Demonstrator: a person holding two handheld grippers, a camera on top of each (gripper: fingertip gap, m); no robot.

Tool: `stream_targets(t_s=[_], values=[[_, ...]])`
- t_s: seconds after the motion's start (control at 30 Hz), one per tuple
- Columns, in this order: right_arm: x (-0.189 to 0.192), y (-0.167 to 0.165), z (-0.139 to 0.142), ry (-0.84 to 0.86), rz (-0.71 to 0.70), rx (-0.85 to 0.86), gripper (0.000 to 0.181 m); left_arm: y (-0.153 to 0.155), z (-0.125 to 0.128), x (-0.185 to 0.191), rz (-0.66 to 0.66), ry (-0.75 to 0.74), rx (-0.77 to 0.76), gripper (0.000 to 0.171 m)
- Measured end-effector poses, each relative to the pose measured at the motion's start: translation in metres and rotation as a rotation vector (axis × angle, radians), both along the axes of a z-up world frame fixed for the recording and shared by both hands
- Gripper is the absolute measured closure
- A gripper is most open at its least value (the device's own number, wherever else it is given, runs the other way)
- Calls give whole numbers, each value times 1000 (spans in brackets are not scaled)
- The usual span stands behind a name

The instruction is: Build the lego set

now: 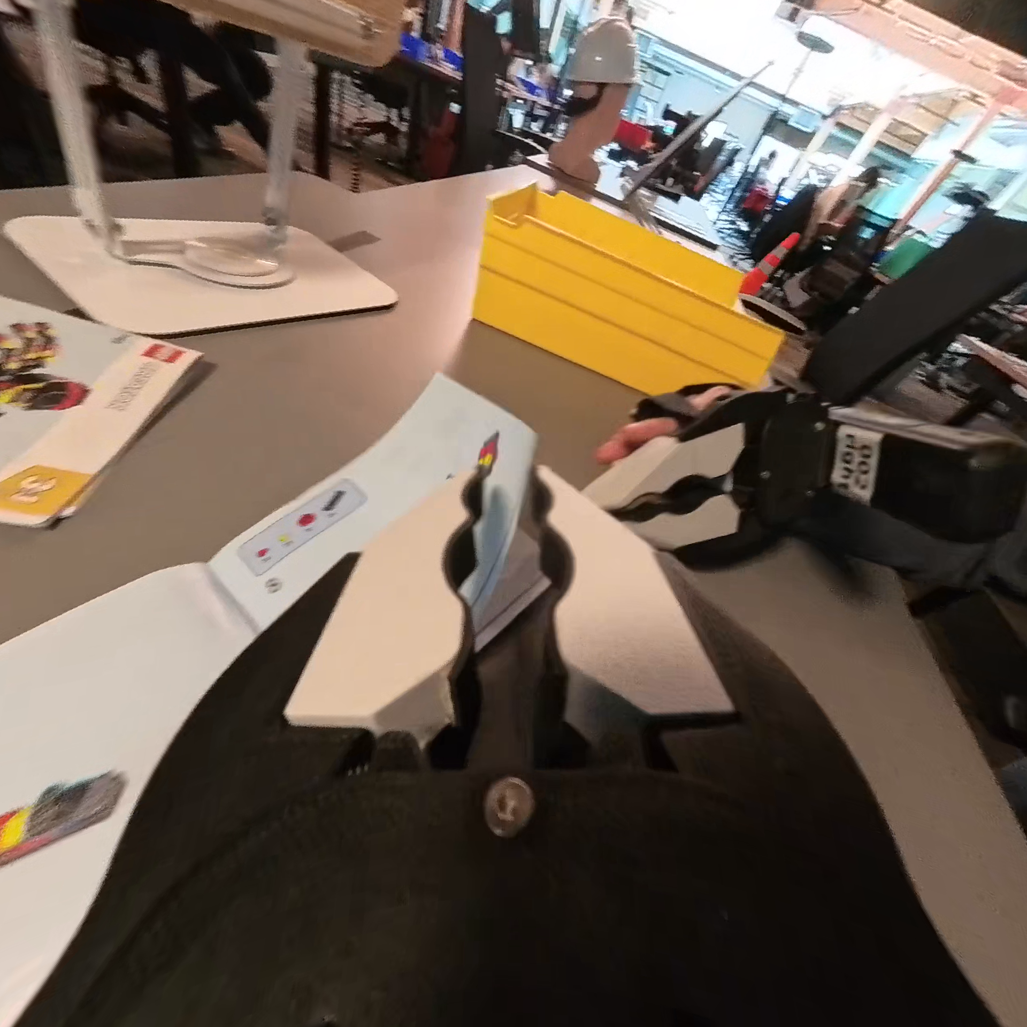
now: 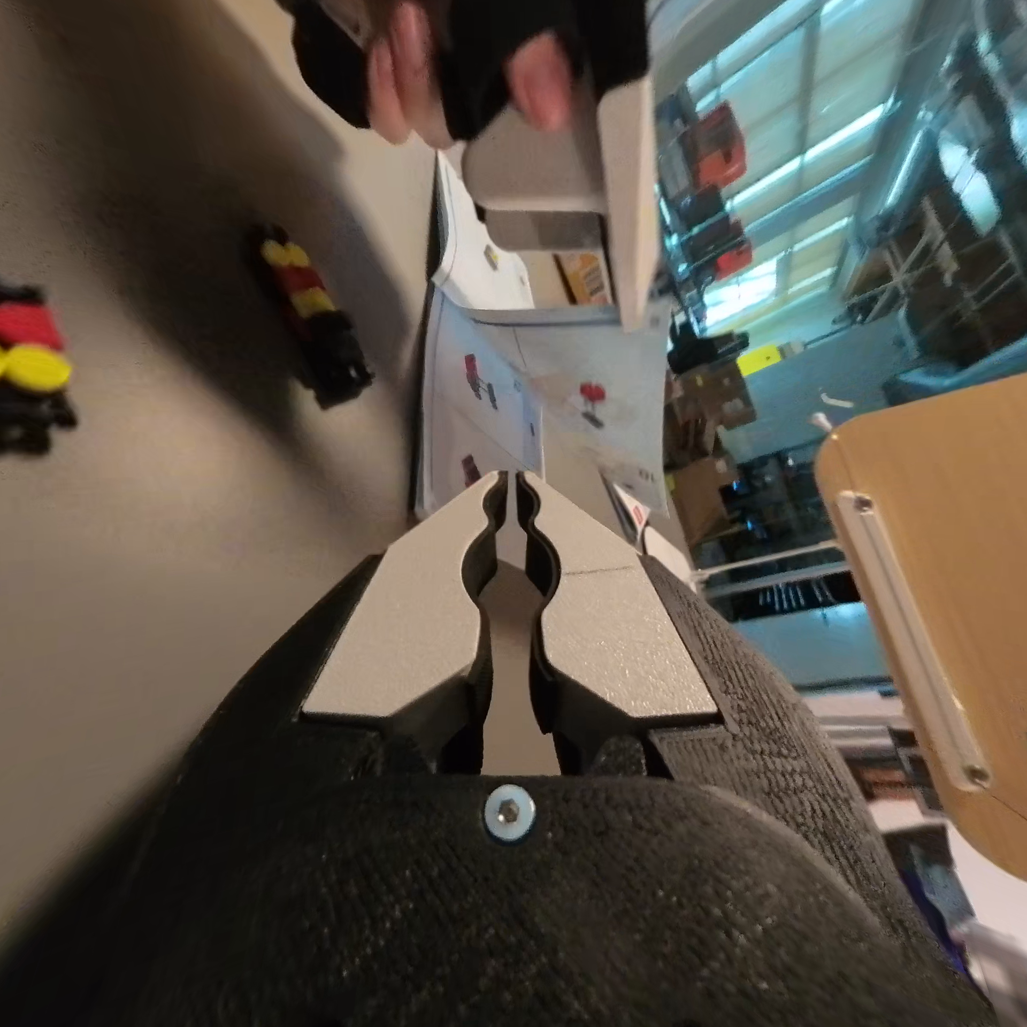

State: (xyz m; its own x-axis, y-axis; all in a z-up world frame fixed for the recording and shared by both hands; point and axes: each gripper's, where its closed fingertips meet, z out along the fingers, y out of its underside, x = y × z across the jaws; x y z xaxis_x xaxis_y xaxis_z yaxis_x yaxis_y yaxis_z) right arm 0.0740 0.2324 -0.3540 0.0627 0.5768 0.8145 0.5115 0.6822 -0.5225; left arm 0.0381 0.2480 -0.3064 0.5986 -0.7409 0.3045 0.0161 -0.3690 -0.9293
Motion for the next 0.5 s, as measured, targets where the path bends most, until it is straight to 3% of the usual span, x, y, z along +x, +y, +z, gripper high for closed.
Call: stream_targets(t_s=[0.07,0.13,0.33,0.5], values=[[-9,5,-14,-70,-41,1,180,-4,0,14,-53,-8,-14,124],[-6,11,-22,-101,-62,10,181,-4,1,19,-53,10,12,112],[5,18,-23,-92,-79,-8,181,16,12,-19,202,77,208,116],[4,14,-21,-79,-55,41,181,1,5,-5,32,97,220,122]])
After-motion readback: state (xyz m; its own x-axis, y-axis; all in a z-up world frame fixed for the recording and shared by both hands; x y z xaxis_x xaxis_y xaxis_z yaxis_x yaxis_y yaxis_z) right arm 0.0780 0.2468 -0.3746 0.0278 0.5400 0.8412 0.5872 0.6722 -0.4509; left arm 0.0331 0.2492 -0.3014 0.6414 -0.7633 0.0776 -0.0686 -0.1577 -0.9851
